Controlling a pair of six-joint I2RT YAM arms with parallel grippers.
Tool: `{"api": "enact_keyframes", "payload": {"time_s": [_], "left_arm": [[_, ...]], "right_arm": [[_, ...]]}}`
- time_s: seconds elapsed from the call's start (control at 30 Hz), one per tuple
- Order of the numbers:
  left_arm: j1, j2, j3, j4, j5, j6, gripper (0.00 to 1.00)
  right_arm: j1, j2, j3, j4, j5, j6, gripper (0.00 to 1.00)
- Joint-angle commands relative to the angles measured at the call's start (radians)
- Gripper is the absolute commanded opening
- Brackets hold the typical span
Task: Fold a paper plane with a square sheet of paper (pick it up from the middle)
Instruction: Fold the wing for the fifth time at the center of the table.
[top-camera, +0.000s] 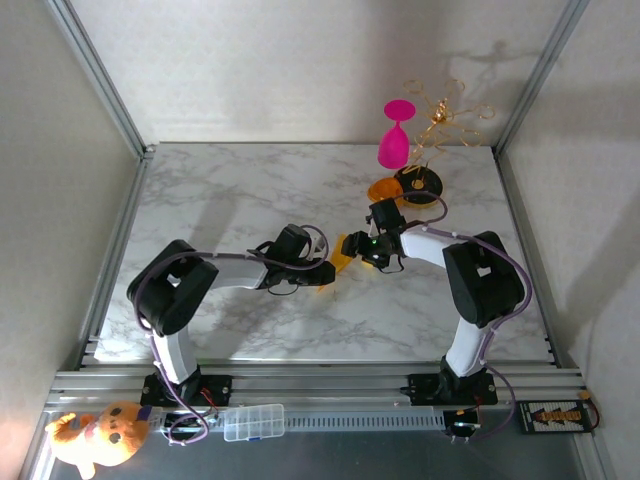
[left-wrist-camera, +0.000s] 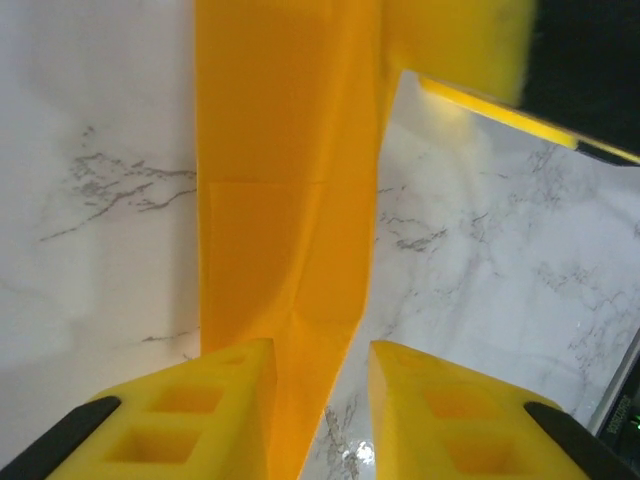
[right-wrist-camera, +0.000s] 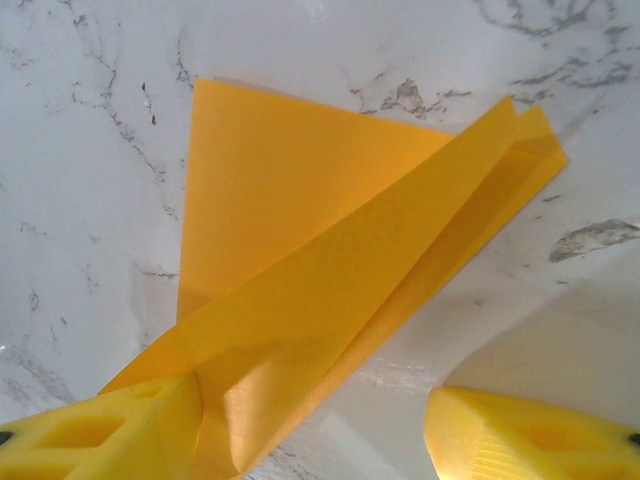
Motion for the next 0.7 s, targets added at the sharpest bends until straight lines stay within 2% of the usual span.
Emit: {"api": "enact_keyframes", "payload": {"time_s": [0.0, 0.37, 0.67], "left_arm": [[-0.015, -0.059, -0.013, 0.037, -0.063, 0.034, 0.31], [-0.041, -0.064, -0.031, 0.03, -0.102, 0.055, 0.37], [-0.061, -0.028, -0.003, 0.002, -0.134, 0.088, 0.33]], "right_arm": [[-0.003, 0.118, -0.03, -0.031, 0.163, -0.016, 0.65], [0.007, 0.141, -0.008, -0.056, 0.18, -0.013, 0.65], [0.006, 0.152, -0.003, -0.063, 0.18, -0.009, 0.65]]}}
